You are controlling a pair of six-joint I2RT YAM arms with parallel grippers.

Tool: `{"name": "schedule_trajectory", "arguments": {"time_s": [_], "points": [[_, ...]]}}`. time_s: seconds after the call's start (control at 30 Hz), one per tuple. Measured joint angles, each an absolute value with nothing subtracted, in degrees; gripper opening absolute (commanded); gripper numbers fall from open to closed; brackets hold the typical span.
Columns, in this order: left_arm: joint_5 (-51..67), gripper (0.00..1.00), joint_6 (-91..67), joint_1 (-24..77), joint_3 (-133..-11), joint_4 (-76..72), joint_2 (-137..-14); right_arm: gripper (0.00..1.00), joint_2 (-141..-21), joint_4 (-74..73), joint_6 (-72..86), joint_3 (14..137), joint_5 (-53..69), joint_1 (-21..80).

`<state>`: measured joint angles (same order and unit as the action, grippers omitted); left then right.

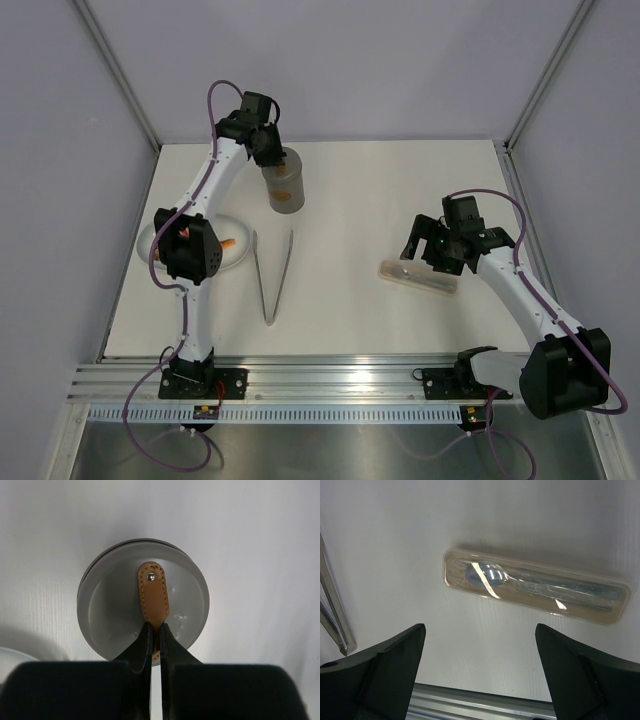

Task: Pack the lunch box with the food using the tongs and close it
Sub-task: Close the box lid on the packing box.

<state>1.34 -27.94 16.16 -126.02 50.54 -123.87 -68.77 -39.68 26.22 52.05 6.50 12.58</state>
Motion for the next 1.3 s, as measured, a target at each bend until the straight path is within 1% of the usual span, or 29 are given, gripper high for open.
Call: {"name": "schedule_trajectory", "arguments": {"time_s": [0.2, 0.33, 0.43, 1.0, 1.3], "points": [[1.76, 0.0, -27.94, 16.19, -125.84, 51.94, -123.22, 0.99, -68.77, -39.68, 26.22, 52.05, 6.5, 12.58], [1.87, 0.0, -28.1, 16.4, -121.71, 52.05, -120.27, 0.99, -68.77, -39.66, 26.22, 52.05, 6.5, 12.58], [1.78, 0.0, -28.14, 16.49, -121.36, 53.47, -119.28, 0.99, -68.77, -39.66, 26.22, 52.05, 6.5, 12.58], [2.68, 0.0, -30.5, 16.49, -128.46, 58.83, -119.35, 0.99, -68.77, -39.66, 26.24, 51.92, 6.66, 12.58], [2.61, 0.0, -31.09, 16.56, -131.41, 60.12, -124.16, 0.99, -68.79, -39.64, 26.22, 51.92, 6.66, 12.58]]}}
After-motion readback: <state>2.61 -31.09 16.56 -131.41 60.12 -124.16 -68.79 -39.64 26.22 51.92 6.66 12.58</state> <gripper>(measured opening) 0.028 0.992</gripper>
